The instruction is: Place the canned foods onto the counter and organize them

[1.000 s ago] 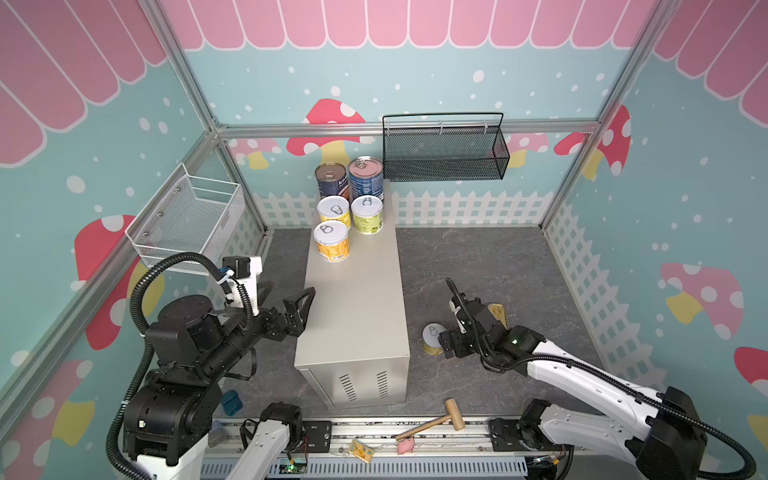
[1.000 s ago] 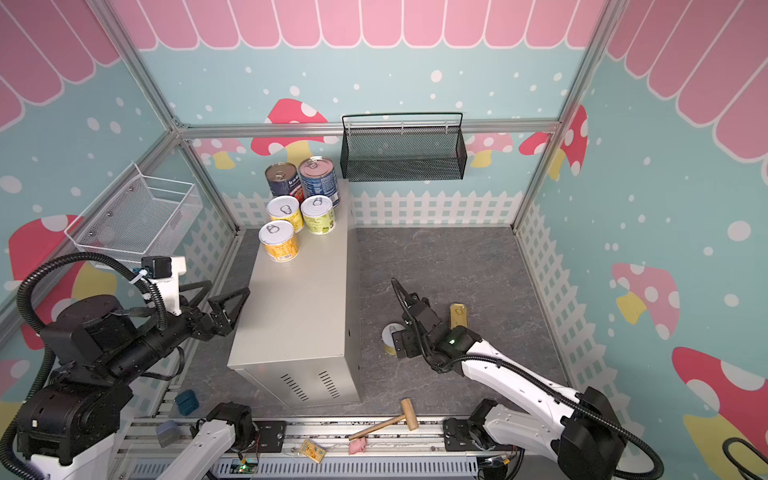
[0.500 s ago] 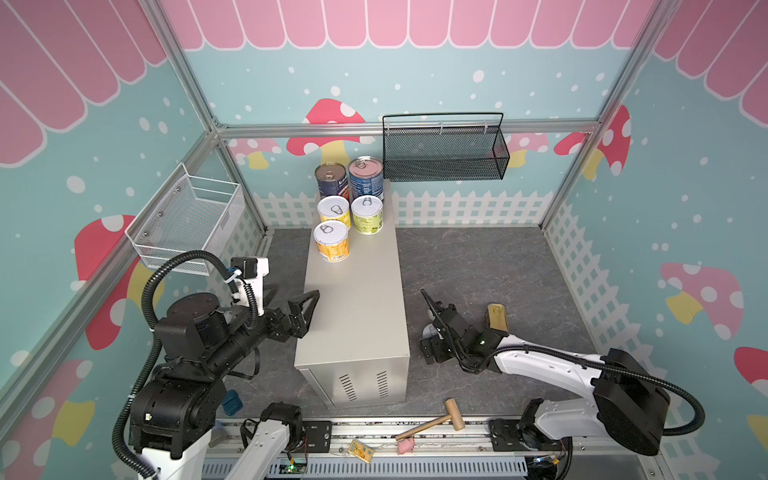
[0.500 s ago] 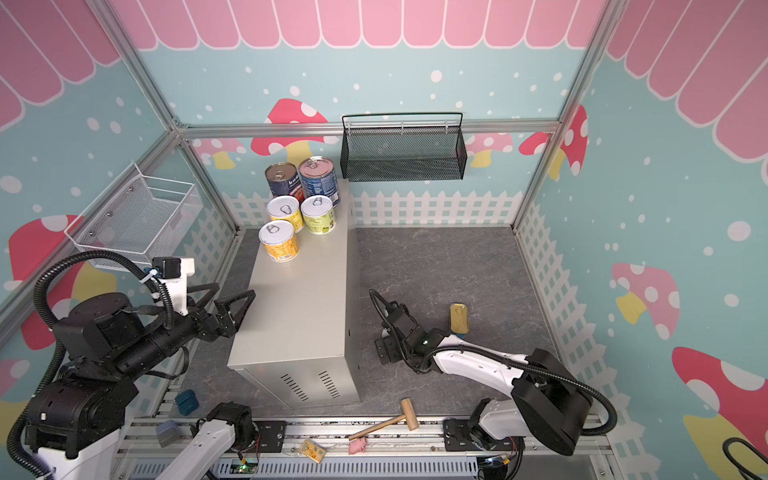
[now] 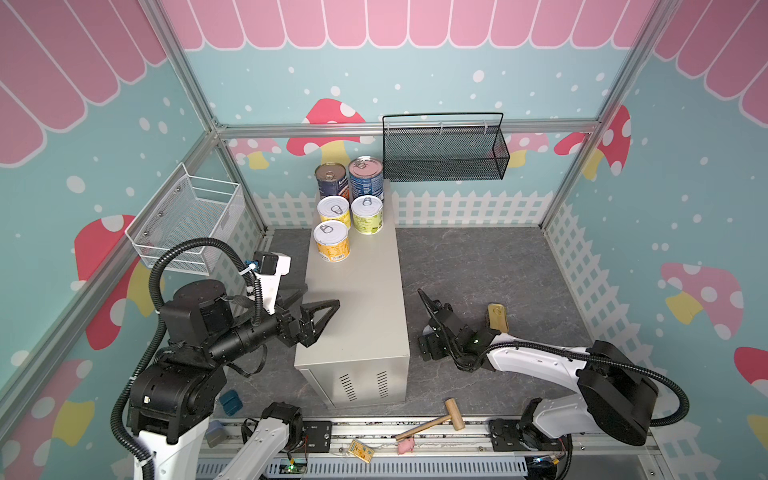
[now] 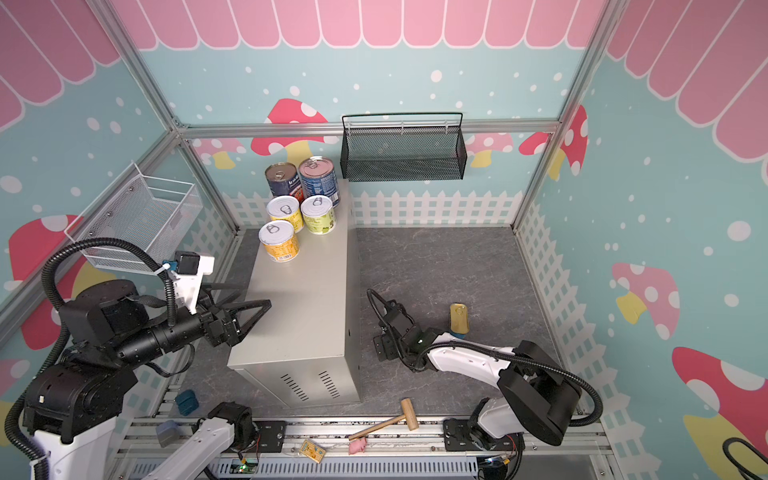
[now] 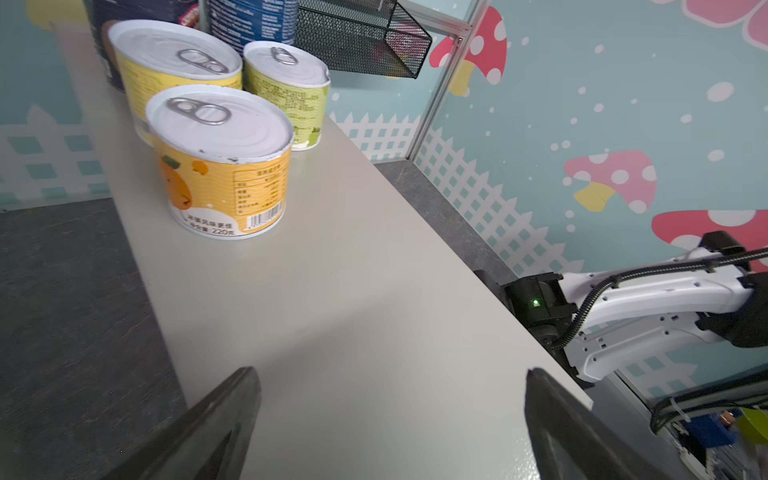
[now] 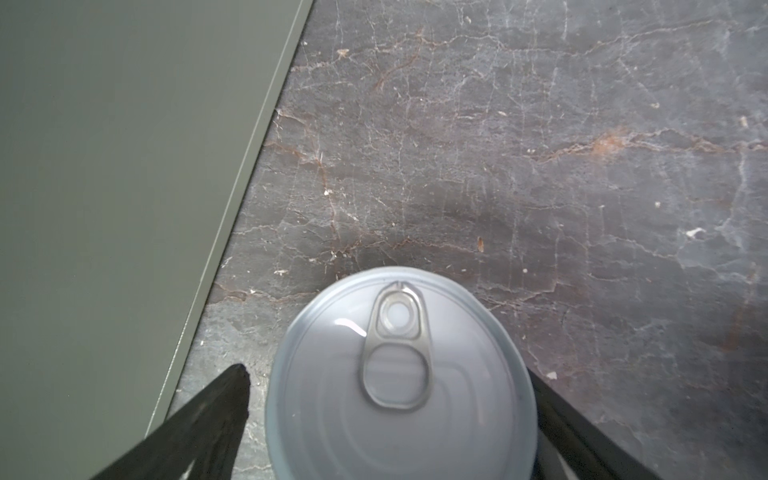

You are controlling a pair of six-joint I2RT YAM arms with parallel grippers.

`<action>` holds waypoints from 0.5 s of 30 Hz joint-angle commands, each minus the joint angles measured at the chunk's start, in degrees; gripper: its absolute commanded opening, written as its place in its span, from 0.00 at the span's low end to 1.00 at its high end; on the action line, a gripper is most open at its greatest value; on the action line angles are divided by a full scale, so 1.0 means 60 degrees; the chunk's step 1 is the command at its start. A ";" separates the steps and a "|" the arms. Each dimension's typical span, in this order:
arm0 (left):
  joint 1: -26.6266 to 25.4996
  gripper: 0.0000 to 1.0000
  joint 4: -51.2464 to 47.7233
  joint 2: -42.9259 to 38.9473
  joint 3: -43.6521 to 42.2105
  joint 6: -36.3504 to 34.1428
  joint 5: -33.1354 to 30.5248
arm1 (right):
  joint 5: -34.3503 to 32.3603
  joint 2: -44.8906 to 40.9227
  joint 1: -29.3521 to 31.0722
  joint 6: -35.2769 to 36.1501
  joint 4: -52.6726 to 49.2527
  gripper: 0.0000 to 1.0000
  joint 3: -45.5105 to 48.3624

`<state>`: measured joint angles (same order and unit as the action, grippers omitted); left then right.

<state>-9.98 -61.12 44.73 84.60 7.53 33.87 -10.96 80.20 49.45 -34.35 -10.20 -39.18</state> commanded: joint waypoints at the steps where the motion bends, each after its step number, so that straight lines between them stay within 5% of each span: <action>1: -0.0171 0.99 -0.0279 0.0237 0.0417 0.0178 0.0958 | -0.0173 -0.0060 -0.0056 -0.0126 0.0111 0.97 -0.0157; 9: -0.1542 0.99 -0.0292 0.0845 0.0888 0.0378 0.0082 | -0.0173 -0.0040 -0.0053 -0.0118 0.0151 0.97 -0.0150; 15: -0.4634 0.99 -0.0366 0.1600 0.1244 0.0230 -0.2811 | -0.0181 -0.0011 -0.0053 -0.0162 0.0147 0.97 -0.0099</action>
<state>-32.01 -61.71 52.56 90.24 9.23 27.64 -11.07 80.20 49.45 -34.35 -9.78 -39.18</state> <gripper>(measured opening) 0.991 0.971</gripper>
